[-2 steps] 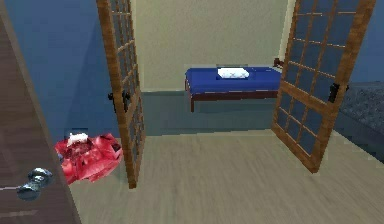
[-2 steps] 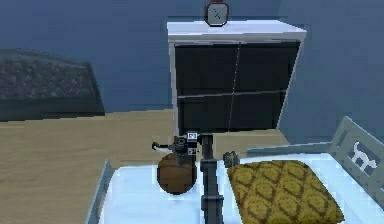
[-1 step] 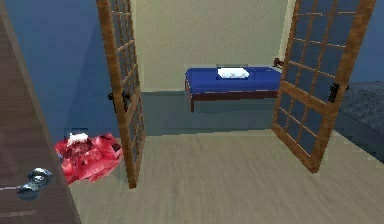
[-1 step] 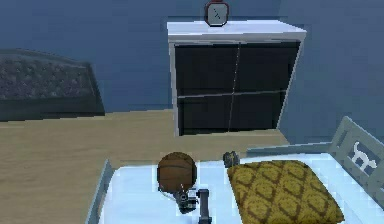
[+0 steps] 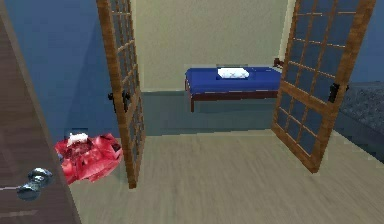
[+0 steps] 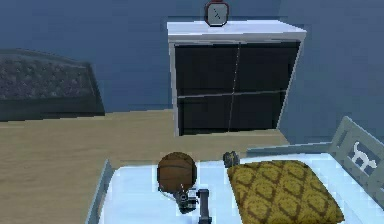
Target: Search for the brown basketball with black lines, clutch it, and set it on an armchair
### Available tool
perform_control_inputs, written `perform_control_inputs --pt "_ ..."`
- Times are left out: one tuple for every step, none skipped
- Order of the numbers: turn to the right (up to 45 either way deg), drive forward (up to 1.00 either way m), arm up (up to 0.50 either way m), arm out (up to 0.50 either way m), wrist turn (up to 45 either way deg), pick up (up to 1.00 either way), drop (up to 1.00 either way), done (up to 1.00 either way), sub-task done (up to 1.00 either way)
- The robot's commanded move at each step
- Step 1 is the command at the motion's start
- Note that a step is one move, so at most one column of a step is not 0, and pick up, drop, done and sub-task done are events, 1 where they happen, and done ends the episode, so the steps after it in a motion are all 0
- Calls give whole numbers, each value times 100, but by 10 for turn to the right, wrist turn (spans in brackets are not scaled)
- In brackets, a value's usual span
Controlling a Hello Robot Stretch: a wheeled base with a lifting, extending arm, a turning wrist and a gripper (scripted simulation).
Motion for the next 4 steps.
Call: perform_control_inputs --pt "0 0 10 0 0 0 0 0 0" --pt "0 0 50 0 0 0 0 0 0" --pt "0 0 0 0 -450 0 0 0 0" --pt "0 0 0 0 -450 0 0 0 0"
